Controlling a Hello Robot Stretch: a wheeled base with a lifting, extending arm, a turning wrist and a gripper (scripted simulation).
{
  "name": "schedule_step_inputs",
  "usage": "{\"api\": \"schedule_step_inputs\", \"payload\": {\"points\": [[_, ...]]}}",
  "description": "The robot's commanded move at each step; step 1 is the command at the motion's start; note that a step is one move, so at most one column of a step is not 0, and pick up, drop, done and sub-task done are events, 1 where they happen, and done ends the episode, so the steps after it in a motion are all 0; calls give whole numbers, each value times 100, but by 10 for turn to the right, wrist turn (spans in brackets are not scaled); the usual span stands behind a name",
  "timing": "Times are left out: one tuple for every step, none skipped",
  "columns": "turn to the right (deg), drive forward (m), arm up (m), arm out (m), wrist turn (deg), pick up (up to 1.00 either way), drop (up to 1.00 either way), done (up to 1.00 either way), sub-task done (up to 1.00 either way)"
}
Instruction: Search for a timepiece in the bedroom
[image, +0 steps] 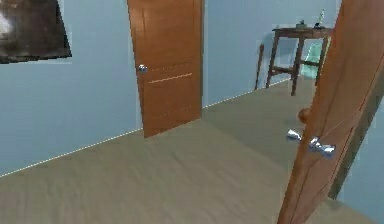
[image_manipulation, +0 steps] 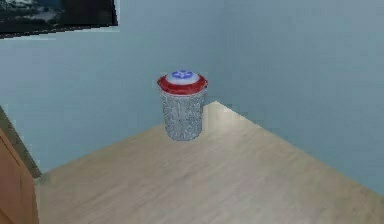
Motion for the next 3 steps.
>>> {"api": "schedule_step_inputs", "payload": {"points": [[60,0,0,0,0,0,0,0,0],[0,70,0,0,0,0,0,0,0],[-450,0,0,0,0,0,0,0,0]]}}
